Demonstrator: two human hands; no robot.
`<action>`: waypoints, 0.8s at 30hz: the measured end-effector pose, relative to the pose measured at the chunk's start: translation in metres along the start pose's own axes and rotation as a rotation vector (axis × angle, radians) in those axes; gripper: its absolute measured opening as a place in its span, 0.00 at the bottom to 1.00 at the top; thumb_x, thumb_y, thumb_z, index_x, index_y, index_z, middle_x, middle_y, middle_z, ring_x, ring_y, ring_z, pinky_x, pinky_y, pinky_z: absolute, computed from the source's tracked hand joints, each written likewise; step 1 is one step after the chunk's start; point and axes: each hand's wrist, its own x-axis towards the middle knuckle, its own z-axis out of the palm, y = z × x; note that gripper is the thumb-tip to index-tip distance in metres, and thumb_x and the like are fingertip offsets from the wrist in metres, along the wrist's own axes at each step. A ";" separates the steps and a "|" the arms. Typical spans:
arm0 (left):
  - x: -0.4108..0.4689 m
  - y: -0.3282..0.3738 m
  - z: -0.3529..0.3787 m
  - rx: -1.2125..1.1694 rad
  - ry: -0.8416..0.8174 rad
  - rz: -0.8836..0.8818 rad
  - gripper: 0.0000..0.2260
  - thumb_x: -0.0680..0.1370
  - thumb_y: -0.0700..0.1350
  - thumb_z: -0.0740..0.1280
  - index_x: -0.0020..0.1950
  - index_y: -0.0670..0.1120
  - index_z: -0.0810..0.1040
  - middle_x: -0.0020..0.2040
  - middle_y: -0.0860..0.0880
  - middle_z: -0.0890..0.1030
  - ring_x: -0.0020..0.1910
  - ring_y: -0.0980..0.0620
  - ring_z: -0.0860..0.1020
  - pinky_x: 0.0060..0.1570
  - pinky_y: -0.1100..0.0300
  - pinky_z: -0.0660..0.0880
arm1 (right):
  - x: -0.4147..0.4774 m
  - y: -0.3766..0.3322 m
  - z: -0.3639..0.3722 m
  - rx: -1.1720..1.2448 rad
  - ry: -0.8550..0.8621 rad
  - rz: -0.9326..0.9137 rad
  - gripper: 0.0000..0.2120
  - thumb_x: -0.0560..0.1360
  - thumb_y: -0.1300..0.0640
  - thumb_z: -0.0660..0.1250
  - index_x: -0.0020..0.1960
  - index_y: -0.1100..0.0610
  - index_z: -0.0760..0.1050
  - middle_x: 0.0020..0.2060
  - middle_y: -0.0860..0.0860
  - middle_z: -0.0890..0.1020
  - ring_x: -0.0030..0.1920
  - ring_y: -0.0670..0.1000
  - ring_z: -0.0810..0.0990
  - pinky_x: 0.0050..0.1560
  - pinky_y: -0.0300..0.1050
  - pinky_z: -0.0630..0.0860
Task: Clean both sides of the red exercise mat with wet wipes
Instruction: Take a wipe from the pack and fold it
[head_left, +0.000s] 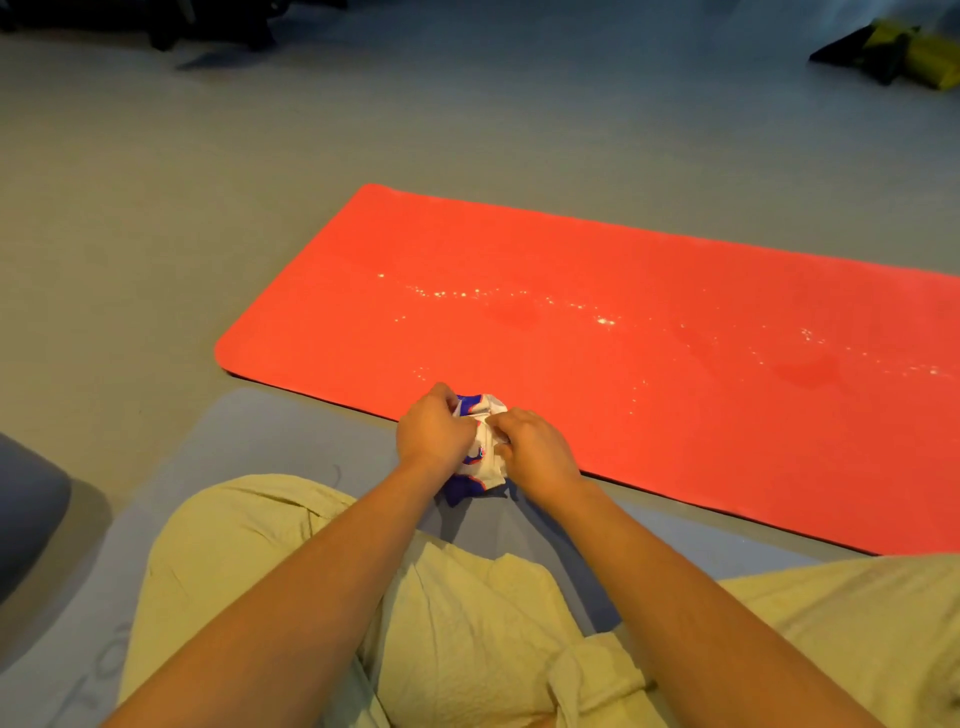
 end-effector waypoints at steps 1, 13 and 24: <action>0.003 -0.005 -0.004 -0.052 0.014 -0.029 0.06 0.73 0.45 0.71 0.48 0.52 0.78 0.40 0.55 0.82 0.42 0.48 0.81 0.34 0.58 0.71 | 0.000 0.000 0.000 -0.015 0.004 -0.005 0.12 0.69 0.62 0.66 0.51 0.51 0.77 0.45 0.47 0.78 0.48 0.54 0.76 0.41 0.50 0.73; 0.001 -0.014 -0.003 0.153 -0.044 0.290 0.15 0.76 0.37 0.69 0.60 0.51 0.81 0.63 0.47 0.73 0.58 0.45 0.76 0.48 0.54 0.73 | 0.005 0.000 -0.001 -0.109 0.071 0.146 0.10 0.76 0.52 0.69 0.54 0.52 0.84 0.52 0.50 0.75 0.53 0.52 0.75 0.40 0.41 0.67; 0.003 -0.015 0.003 0.370 -0.194 0.419 0.12 0.81 0.41 0.67 0.62 0.48 0.84 0.61 0.47 0.78 0.58 0.44 0.78 0.49 0.49 0.76 | 0.008 -0.017 -0.009 -0.302 -0.052 0.005 0.06 0.75 0.55 0.69 0.47 0.52 0.85 0.49 0.51 0.75 0.50 0.54 0.75 0.37 0.45 0.64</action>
